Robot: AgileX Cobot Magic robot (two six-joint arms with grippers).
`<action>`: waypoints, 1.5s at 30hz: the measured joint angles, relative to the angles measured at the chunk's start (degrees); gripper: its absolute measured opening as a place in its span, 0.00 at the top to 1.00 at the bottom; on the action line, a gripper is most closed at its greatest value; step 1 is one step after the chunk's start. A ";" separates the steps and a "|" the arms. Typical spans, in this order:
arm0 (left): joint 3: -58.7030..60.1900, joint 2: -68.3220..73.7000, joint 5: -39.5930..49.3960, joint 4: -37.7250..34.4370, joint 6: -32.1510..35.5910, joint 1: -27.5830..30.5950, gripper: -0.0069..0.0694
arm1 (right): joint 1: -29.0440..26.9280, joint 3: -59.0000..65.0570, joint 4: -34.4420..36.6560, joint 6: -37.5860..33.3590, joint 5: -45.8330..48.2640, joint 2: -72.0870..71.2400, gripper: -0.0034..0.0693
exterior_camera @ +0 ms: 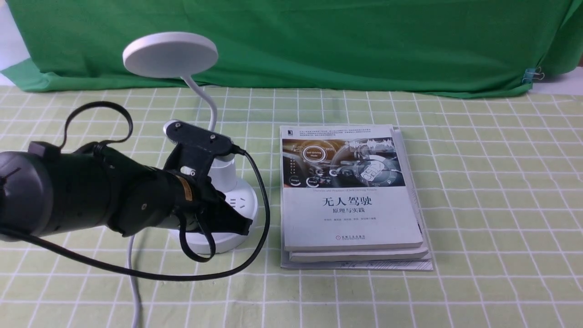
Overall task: Turn on the table lamp on the green coffee tablecloth with your hand.
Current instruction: 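Press the power button on the lamp base to turn the lamp on with the left gripper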
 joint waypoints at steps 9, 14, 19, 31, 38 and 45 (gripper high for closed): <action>0.00 0.15 -1.02 0.00 0.00 0.00 0.91 | 0.00 0.00 0.00 0.00 0.00 0.00 0.62; -0.10 1.62 -1.50 0.00 0.10 0.00 0.91 | 0.00 0.00 0.00 0.00 0.00 0.00 0.62; -0.63 2.71 -2.68 0.00 0.26 0.00 0.91 | 0.00 0.00 0.00 0.00 0.00 0.00 0.62; -0.52 0.53 -3.15 0.80 0.31 0.00 0.91 | 0.00 0.00 0.00 0.00 0.00 0.00 0.62; -0.52 -1.09 -0.39 1.02 0.21 0.00 0.91 | 0.00 0.00 0.00 0.00 0.00 0.00 0.62; -0.52 1.94 -1.13 1.04 0.07 0.00 0.91 | 0.00 0.00 0.00 0.00 0.00 0.00 0.62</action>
